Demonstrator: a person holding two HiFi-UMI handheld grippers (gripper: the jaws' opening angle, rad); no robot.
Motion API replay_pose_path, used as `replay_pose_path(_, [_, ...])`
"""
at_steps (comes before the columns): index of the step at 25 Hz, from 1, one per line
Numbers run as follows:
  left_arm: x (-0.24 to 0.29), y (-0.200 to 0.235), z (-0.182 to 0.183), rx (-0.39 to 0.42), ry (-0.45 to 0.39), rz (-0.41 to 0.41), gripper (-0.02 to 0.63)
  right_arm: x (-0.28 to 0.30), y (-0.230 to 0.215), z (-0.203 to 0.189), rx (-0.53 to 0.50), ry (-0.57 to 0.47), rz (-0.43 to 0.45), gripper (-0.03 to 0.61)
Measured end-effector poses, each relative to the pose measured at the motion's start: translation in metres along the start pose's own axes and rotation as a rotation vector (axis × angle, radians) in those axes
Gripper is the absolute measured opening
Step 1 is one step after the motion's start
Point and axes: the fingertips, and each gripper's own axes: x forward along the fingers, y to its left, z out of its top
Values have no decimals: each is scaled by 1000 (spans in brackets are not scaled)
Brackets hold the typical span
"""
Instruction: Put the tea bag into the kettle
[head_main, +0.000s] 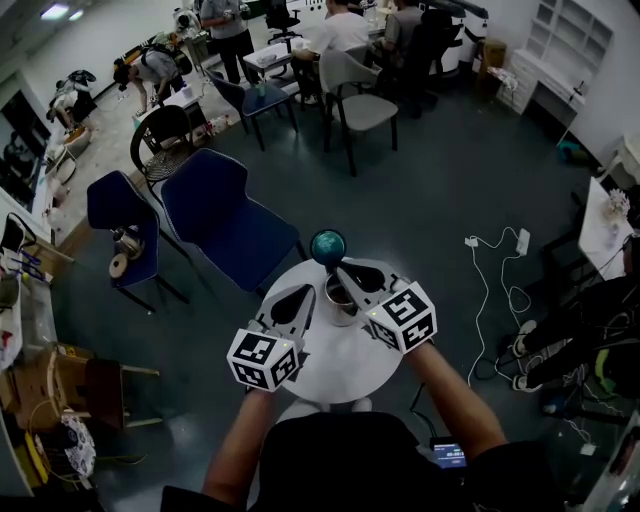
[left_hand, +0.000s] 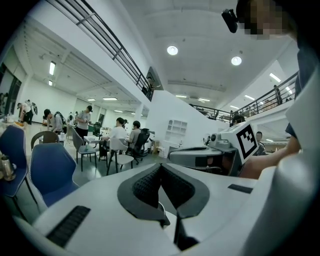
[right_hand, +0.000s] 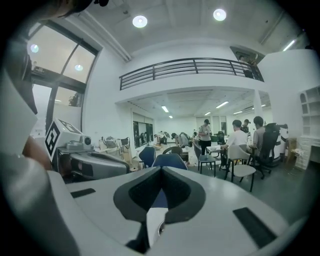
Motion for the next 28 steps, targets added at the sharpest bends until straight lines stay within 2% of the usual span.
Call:
replay_pose_path(16, [-14, -65, -18, 1, -11, 13, 15, -78, 27, 6, -7, -83, 37, 18])
replay_pose_path(28, [-14, -97, -11, 26, -54, 34, 15, -119, 23, 3, -1, -125, 48, 18])
